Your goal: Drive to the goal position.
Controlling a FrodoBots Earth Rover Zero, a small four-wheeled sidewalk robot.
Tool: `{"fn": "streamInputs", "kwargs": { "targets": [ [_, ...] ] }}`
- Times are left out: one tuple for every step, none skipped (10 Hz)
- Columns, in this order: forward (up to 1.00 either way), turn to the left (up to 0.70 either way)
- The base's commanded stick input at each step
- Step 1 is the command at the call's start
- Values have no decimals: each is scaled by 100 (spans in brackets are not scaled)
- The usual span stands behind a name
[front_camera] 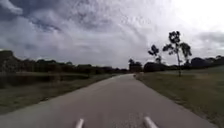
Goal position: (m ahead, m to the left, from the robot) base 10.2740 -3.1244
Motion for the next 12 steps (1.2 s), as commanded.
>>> {"fn": "streamInputs", "kwargs": {
  "targets": [
    [69, 3],
    [69, 3],
    [69, 3],
    [69, 3],
    [69, 3],
    [69, 3],
    [69, 5],
    [69, 25],
    [69, 34],
    [69, 34],
    [69, 34],
    [69, 3]
  ]
}}
